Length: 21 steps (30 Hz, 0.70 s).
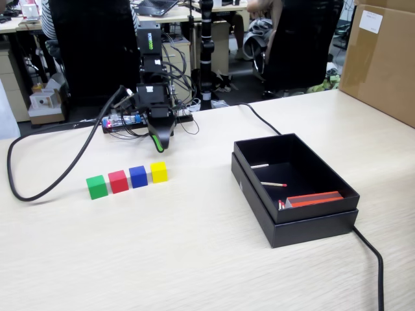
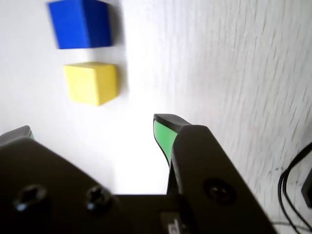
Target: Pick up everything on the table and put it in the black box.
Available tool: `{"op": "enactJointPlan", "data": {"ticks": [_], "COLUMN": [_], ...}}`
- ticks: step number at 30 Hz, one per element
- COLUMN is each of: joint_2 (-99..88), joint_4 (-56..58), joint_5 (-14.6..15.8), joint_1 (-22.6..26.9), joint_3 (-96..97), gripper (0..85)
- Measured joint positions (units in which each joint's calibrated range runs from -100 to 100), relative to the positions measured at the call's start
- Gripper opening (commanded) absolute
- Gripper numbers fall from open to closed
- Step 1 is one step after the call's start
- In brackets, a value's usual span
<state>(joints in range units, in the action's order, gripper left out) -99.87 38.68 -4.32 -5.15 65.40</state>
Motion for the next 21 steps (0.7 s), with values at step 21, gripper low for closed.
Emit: {"op": "enactJointPlan", "data": {"ticks": [21], "joint_2": [55.15], "joint_4": [14.71], "joint_5": [-20.07], "joint_1": [-16.61], "joint_3": [-50.11], "gripper": [44.5]}}
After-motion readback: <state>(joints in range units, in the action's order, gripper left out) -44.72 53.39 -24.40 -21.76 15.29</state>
